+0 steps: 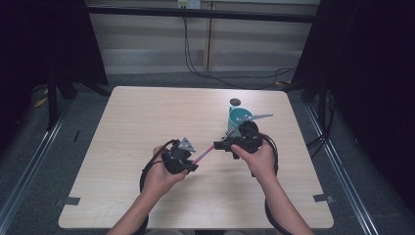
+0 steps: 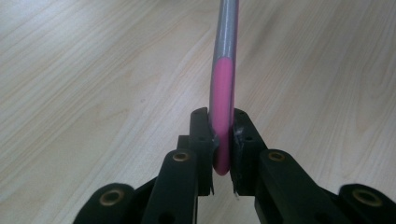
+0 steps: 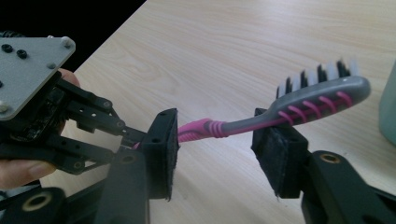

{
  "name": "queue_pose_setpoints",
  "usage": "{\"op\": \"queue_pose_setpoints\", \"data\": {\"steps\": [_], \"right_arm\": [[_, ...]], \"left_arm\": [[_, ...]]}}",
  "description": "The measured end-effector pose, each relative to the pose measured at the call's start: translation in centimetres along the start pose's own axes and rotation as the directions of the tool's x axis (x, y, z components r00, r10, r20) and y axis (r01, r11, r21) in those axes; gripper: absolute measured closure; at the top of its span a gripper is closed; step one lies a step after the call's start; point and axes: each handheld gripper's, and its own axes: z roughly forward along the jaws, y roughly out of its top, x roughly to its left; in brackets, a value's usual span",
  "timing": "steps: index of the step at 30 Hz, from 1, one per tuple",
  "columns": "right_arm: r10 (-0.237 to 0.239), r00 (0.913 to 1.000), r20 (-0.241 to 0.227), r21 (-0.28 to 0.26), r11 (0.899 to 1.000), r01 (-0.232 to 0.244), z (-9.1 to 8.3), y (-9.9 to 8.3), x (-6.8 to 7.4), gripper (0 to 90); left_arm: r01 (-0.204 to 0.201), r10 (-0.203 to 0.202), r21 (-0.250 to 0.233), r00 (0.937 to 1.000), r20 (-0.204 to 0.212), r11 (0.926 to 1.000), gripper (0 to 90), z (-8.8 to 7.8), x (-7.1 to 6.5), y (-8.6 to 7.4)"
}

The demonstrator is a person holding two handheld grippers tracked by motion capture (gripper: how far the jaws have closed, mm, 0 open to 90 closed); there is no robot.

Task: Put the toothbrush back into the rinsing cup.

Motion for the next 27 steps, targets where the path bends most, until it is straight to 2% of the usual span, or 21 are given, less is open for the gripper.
{"op": "queue_pose_setpoints", "data": {"steps": [12, 18, 20, 27], "right_arm": [[0.016, 0.9998, -0.011, -0.031, 0.999, -0.016, -0.2, 0.2, 0.0, 62.6], [0.025, 0.9994, -0.025, -0.029, 0.999, -0.025, -0.2, 0.3, 0.0, 64.3], [0.031, 0.9991, -0.028, -0.028, 0.999, -0.032, -0.1, 0.3, 0.0, 67.2], [0.036, 0.9984, -0.043, -0.025, 0.999, -0.038, 0.1, 0.3, 0.1, 73.2]], "left_arm": [[-0.001, 0.001, 0.003, 0.9999, 0.016, 1.0000, 81.7, 0.6, -0.5, 0.2], [0.007, -0.007, 0.008, 0.9997, 0.023, 0.9999, 81.5, 1.0, -0.9, 0.2], [0.022, -0.022, -0.001, 0.9994, 0.028, 0.9998, 81.5, 1.2, -1.1, 0.1], [0.021, -0.022, 0.011, 0.9989, 0.041, 0.9997, 81.1, 1.7, -1.3, 0.0]]}}
